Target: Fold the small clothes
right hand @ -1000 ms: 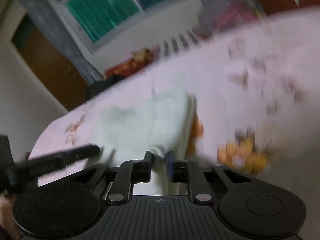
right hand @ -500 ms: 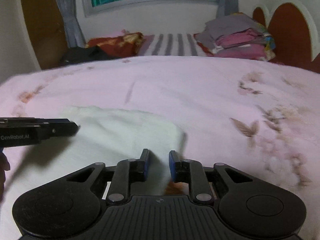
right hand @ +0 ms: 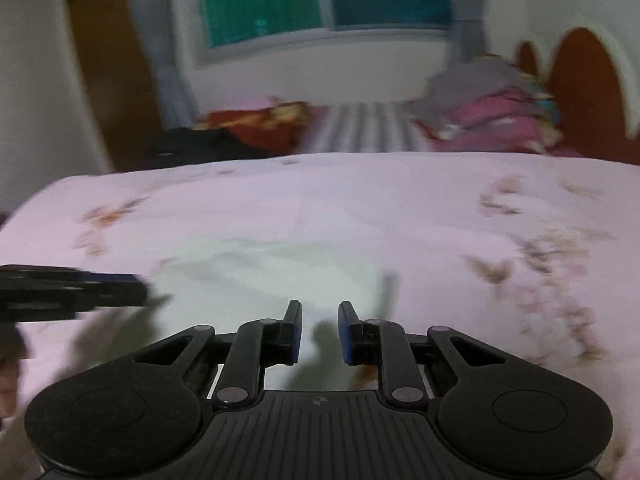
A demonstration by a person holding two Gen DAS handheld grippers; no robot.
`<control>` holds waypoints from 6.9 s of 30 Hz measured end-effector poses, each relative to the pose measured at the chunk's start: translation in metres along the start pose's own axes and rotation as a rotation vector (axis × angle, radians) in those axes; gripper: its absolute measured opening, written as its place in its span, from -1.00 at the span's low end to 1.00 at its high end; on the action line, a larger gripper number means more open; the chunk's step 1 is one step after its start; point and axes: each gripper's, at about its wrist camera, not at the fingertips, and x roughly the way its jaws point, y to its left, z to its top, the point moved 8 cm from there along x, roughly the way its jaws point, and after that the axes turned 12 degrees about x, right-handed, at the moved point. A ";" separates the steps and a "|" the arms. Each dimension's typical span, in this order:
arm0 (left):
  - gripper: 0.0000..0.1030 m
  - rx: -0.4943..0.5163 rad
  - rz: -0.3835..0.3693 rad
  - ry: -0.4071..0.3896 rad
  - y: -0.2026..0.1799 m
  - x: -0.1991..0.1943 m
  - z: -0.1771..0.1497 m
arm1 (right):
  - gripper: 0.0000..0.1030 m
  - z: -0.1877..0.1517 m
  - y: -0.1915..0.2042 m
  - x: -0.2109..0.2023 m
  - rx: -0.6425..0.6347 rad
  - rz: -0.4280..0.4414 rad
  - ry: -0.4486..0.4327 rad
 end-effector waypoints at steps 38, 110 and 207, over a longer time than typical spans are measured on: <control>-0.31 0.024 0.030 0.092 -0.066 -0.087 -0.112 | -0.62 -0.140 0.029 -0.076 -0.126 -0.215 0.187; 0.39 -0.289 -0.049 0.169 0.003 0.013 -0.028 | -0.03 -0.025 -0.070 0.000 0.584 0.207 0.291; -0.72 -0.009 0.004 0.059 0.120 -0.172 -0.107 | -0.57 -0.126 0.289 0.086 -0.253 -0.072 0.156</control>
